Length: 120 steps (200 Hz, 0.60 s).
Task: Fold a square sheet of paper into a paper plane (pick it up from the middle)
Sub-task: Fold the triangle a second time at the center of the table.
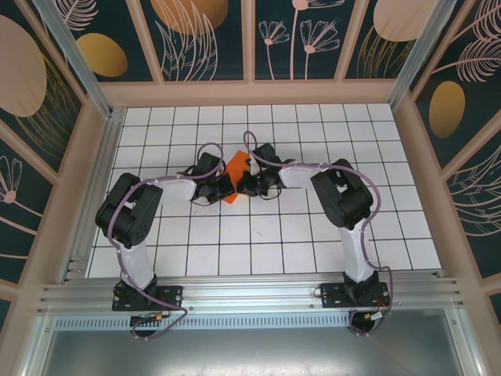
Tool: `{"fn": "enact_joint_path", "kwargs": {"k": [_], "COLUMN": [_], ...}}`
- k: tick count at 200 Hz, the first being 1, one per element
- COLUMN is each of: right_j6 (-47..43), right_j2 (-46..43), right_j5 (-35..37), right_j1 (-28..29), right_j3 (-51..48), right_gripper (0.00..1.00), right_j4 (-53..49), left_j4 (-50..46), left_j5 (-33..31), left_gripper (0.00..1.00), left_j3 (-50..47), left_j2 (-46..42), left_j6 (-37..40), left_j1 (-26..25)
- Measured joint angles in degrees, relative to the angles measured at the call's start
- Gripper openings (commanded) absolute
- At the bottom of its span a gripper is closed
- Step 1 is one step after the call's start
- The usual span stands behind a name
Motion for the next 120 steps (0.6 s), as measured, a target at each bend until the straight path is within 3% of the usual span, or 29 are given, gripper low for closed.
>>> {"fn": "enact_joint_path", "kwargs": {"k": [49, 120], "right_j6": [1.2, -1.0], "right_j2": [0.8, 1.9], "right_j5": [0.4, 2.3], "right_j1": [0.0, 0.2], "right_j3": [0.8, 4.2], "right_gripper": [0.04, 0.03], "right_j4": [-0.9, -6.5], "left_j4": [0.6, 2.0], "left_j5": [0.4, 1.7], "left_gripper": [0.0, 0.09], "left_j3": [-0.2, 0.3], "left_j2": [0.0, 0.0], "left_j6": [-0.5, -2.6], "left_j1": [0.0, 1.3]}}
